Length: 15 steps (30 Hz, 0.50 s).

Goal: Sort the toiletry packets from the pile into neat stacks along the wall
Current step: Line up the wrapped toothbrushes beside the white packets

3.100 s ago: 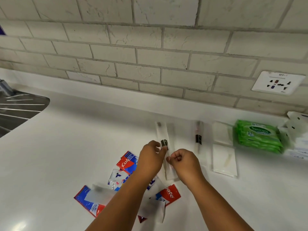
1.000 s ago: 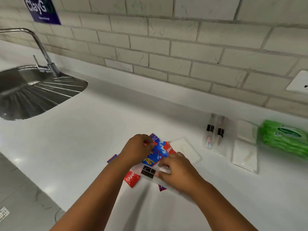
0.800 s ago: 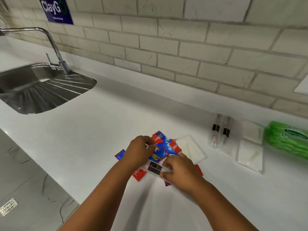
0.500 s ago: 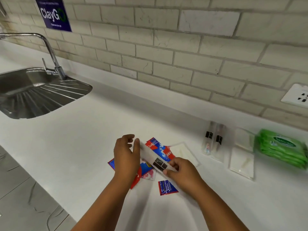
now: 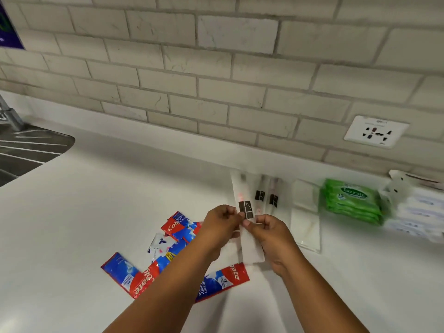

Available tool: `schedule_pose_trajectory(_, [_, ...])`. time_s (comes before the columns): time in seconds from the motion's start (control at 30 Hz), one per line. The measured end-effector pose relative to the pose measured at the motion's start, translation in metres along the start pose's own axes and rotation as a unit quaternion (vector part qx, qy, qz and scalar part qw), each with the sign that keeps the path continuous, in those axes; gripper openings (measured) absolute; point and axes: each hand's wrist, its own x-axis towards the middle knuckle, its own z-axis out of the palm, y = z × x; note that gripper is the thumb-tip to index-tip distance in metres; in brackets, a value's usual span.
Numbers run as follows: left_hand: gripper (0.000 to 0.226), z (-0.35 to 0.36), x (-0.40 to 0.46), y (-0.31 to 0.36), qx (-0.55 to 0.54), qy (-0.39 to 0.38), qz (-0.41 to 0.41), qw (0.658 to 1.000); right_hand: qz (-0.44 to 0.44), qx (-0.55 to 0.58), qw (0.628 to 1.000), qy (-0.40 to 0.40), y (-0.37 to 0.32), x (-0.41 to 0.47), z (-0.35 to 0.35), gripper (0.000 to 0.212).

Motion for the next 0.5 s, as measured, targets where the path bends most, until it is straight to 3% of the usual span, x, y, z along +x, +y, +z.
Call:
schedule_pose_trajectory(0.27, [0.009,0.043,0.067,0.015,0.139,-0.004,0.044,0.989,-0.091,-0.154,0.978,0.109,0.003,0.048,-0.039,0.018])
schedule_pose_trajectory(0.5, [0.014,0.074,0.127,0.016,0.334,0.033,0.107,0.936,-0.156,-0.355,0.907,0.165,-0.004,0.098,-0.047,0.017])
